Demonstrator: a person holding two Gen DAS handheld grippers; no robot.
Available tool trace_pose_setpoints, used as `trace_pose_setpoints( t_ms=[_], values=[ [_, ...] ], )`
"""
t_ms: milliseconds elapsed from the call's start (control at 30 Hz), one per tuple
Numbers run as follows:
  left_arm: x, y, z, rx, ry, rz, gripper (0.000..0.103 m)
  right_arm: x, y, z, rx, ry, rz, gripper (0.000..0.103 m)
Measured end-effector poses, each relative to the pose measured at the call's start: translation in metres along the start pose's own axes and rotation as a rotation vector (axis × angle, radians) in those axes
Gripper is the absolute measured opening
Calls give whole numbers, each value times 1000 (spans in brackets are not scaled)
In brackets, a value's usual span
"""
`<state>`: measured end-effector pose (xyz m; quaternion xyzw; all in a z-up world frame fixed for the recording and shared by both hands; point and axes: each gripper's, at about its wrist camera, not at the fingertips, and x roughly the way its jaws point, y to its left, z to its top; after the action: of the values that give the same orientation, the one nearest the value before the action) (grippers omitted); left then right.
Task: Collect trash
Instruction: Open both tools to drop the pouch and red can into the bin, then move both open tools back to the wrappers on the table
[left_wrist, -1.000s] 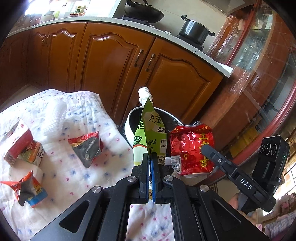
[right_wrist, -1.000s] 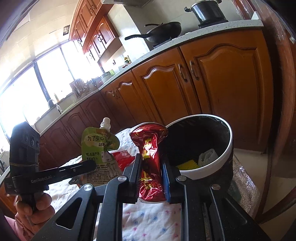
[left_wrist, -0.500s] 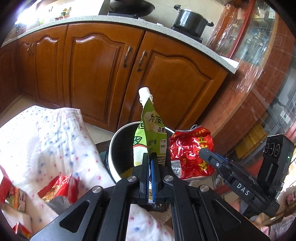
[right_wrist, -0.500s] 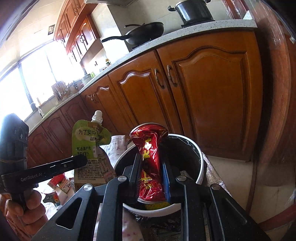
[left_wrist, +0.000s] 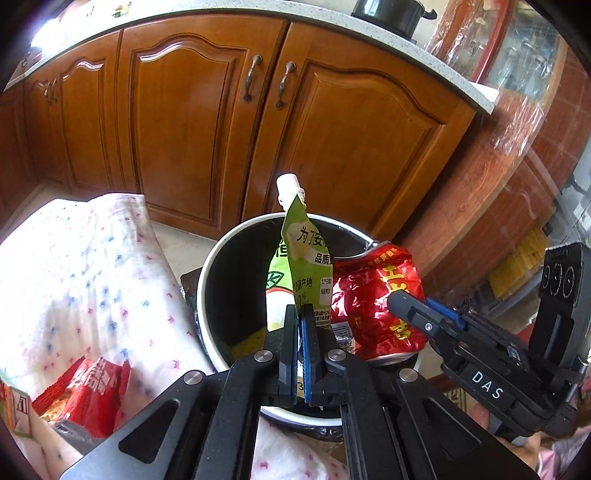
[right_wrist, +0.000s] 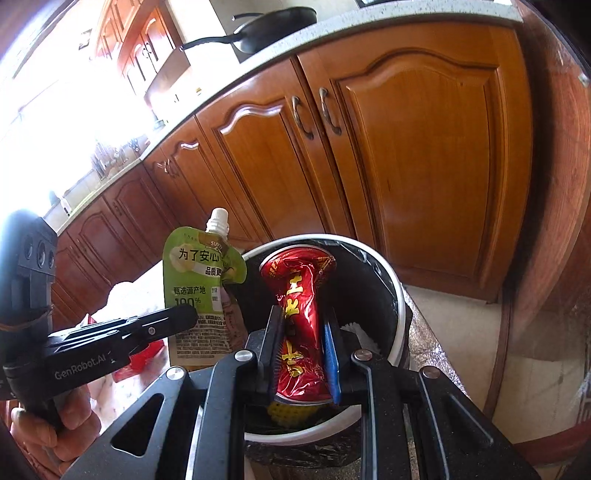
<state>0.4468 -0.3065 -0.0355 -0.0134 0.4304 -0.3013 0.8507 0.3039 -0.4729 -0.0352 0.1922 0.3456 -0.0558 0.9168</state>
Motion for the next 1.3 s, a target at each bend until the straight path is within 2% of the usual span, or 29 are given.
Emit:
trace_pose_setpoints(
  t_ms=[167,233,267,300,433,533,600,667,733,1000,1300],
  values=[
    [15,-2,0,-3,18,-12,2,8,-5,1,4,20,-13,20],
    [17,1,0,-15,31,-17,12,12,-6,2,10,31,-10,23],
    [16,2,-1,-22,29,-15,22,13,-8,2,18,33,-9,25],
    [13,1,-2,-26,19,-12,27,14,-7,4,23,33,-12,26],
    [1,3,-6,-36,1,-5,29,7,-10,4,49,6,-4,48],
    [-13,6,-15,-57,-18,-10,32,-6,-9,2,62,-26,0,48],
    [-25,8,-24,-69,-38,3,44,-14,-7,0,72,-51,17,57],
    [-38,11,-34,-80,-62,12,47,-25,-3,-5,84,-85,33,82],
    [-52,16,-48,-96,-77,15,48,-34,1,-11,92,-117,56,88],
    [-114,39,-105,-170,-133,61,54,-56,41,-40,81,-127,133,91],
    [-173,81,-157,-301,-141,115,54,-62,83,-73,67,-80,207,92]
  ],
)
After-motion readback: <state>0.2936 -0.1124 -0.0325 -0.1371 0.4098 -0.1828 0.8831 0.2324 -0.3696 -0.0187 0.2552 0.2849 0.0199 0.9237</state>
